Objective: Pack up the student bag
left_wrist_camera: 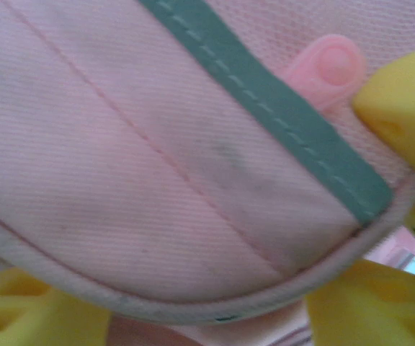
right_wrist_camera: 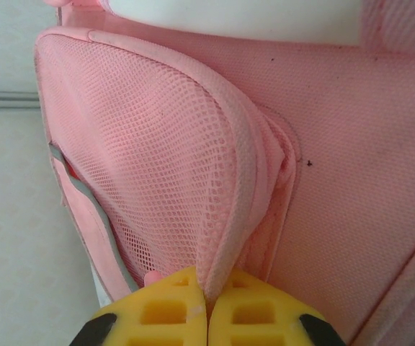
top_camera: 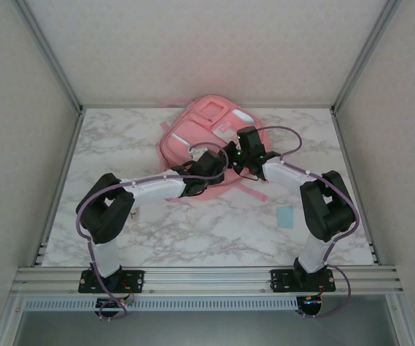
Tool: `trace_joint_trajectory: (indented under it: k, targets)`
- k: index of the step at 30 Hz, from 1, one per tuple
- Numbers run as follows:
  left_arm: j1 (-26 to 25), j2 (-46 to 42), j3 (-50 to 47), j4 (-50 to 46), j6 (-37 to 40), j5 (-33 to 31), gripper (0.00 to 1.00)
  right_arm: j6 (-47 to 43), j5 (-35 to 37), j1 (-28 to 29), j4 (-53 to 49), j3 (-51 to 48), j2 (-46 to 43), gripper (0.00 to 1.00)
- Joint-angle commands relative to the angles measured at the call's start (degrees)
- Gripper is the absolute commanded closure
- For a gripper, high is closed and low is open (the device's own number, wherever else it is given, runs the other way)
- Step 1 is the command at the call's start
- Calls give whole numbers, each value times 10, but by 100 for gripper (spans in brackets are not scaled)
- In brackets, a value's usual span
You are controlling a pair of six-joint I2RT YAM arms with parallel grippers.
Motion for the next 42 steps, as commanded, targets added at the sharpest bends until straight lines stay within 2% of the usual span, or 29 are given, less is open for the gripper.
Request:
trace_joint_trajectory:
  k: [1, 3, 7, 9, 12, 13, 14, 16, 17, 19, 20, 25, 30, 35, 40, 42]
  targets:
    - [7, 12, 15, 53, -11, -32, 56, 3, -101, 15, 34, 4, -7, 100]
    - [13, 0, 2, 54, -11, -26, 69, -2, -101, 10, 29, 1, -10, 100]
    - [18, -37, -19, 31, 8, -23, 70, -7, -103, 0, 28, -6, -12, 100]
    - [22, -57, -36, 31, 15, -13, 74, -12, -105, -2, 24, -4, -12, 100]
    - [28, -83, -49, 7, 29, 10, 73, -20, -108, -5, 15, 4, -10, 100]
    - [29, -89, -50, 2, 35, 17, 69, -23, -108, -5, 12, 6, -8, 100]
    - [29, -96, -52, -1, 45, 27, 60, -27, -107, -5, 7, 8, -8, 100]
    - [30, -105, -50, -1, 51, 46, 35, -31, -108, -5, 0, 14, -5, 100]
    - [30, -106, -47, 4, 50, 58, 27, -32, -109, -5, 0, 16, -4, 100]
    - [30, -101, -37, 14, 45, 78, 16, -32, -112, -5, 1, 18, 0, 100]
    - [30, -95, -29, 19, 42, 83, 15, -31, -114, -5, 1, 20, 2, 100]
    - [30, -50, 8, 6, 47, 70, 18, -34, -116, -5, -4, 19, -1, 100]
    - [31, -20, 15, -28, 74, 63, 29, -38, -112, -6, -10, 17, -7, 100]
    - [31, -29, -10, -54, 108, 72, 44, -40, -113, -10, -14, 20, -6, 100]
    - [30, -50, -29, -89, 147, 78, 45, -42, -112, -19, -18, 24, -4, 100]
    - [30, -52, -30, -99, 161, 73, 50, -42, -111, -20, -21, 24, -6, 100]
